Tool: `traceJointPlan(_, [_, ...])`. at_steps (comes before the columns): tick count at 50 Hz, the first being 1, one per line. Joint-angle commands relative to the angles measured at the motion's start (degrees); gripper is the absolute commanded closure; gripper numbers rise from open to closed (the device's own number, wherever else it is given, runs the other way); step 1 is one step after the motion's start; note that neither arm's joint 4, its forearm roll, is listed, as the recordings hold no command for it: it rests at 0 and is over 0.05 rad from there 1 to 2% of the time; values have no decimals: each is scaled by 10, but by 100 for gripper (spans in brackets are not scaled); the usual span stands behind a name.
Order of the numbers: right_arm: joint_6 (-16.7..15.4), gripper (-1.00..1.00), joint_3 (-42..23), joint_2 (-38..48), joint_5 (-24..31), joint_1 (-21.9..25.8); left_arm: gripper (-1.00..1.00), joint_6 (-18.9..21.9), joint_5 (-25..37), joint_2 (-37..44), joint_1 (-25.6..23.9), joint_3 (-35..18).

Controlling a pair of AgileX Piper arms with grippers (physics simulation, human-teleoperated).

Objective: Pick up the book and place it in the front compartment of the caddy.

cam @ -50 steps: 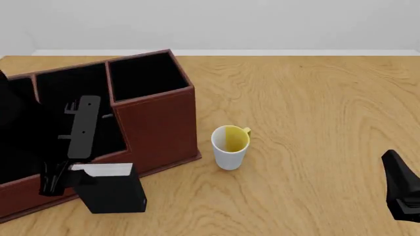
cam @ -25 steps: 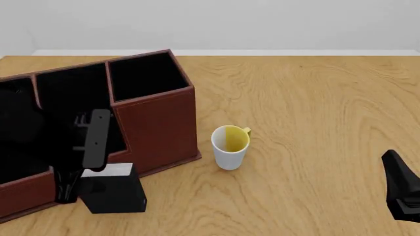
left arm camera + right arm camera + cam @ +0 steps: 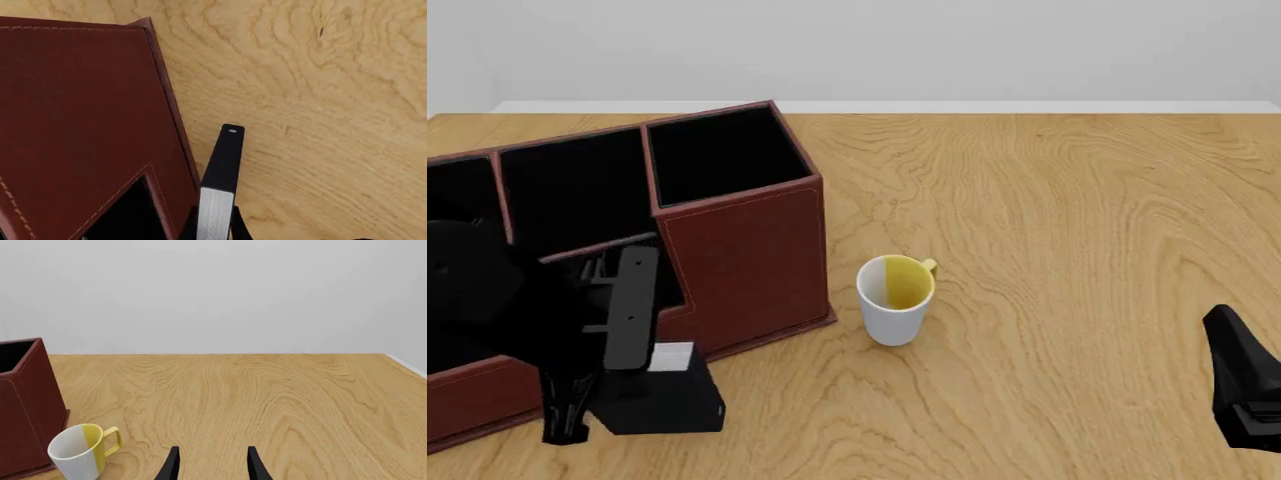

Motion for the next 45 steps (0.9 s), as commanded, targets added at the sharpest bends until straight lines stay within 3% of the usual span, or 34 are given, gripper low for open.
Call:
traceJointPlan(1, [0,-100,0,0,0,0,100,-1,15,-15,-17,2])
traceJointPlan(10, [0,-100,0,0,0,0,100,-65,38,-38,-77,-28])
traceJointPlan(12, [0,-100,0,0,0,0,100,-121,52,-36,-106,-55])
traceJointPlan(22, [0,-100,0,0,0,0,100,-187,88,-59,-191,-106])
traceJointPlan(24, [0,-100,0,0,0,0,100,-229,94,-68,-234,-126])
traceJointPlan(35, [0,-100,0,0,0,0,100,-251,102,-79,-300,-158])
traceJointPlan(40, [0,-100,0,0,0,0,100,-301,108,-85,-353,-200])
traceJointPlan(45, [0,-100,0,0,0,0,100,-307,120,-78,-376,-266])
